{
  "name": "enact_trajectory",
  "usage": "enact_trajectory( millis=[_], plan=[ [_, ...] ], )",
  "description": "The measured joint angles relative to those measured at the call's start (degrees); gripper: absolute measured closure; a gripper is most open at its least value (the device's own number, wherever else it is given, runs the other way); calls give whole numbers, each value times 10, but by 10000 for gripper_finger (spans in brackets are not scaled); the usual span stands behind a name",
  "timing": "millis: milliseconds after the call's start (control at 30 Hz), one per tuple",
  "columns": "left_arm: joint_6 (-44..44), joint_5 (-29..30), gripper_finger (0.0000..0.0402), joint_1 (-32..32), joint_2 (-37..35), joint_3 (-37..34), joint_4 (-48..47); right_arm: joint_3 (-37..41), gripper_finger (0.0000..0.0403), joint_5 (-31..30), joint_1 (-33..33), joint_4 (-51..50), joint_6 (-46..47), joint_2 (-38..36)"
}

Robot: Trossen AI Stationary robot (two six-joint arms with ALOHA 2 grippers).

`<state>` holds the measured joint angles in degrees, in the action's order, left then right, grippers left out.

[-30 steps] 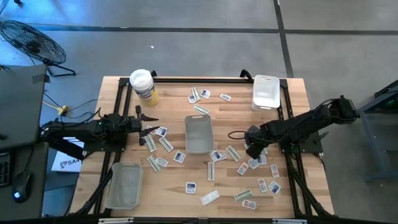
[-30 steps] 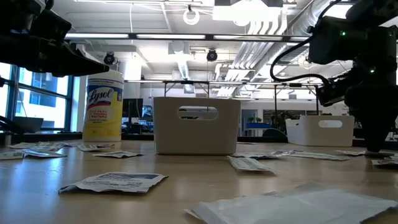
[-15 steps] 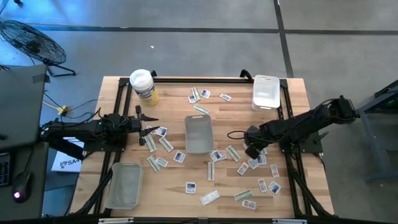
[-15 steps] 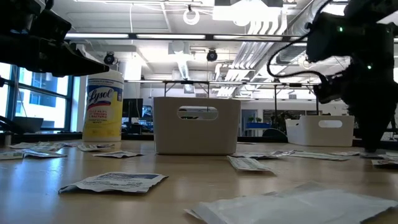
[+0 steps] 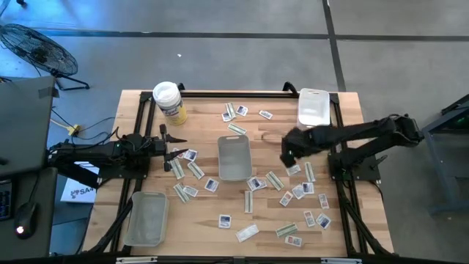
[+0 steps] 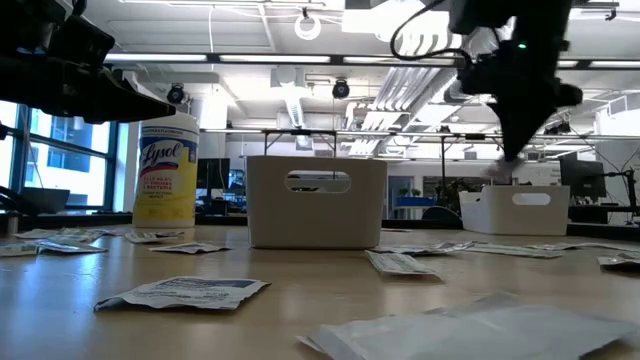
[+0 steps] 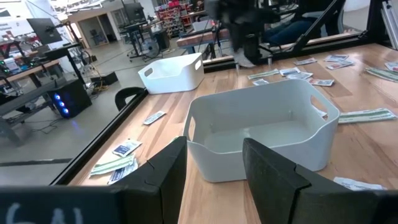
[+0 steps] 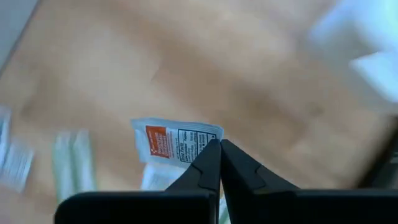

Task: Pick & Place First Aid Supplies
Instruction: Put the orange pad into the white bin

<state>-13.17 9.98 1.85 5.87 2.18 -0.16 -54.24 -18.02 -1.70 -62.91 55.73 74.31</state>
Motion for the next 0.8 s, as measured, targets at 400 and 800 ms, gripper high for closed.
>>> enact_trajectory(
  millis=[400, 800],
  plan=[
    [0, 0, 247, 0, 0, 0, 0, -32, 402, -175, -296, -15, -54, 0],
    [0, 0, 247, 0, 0, 0, 0, 138, 402, -152, -383, 184, -120, 0]
  ],
)
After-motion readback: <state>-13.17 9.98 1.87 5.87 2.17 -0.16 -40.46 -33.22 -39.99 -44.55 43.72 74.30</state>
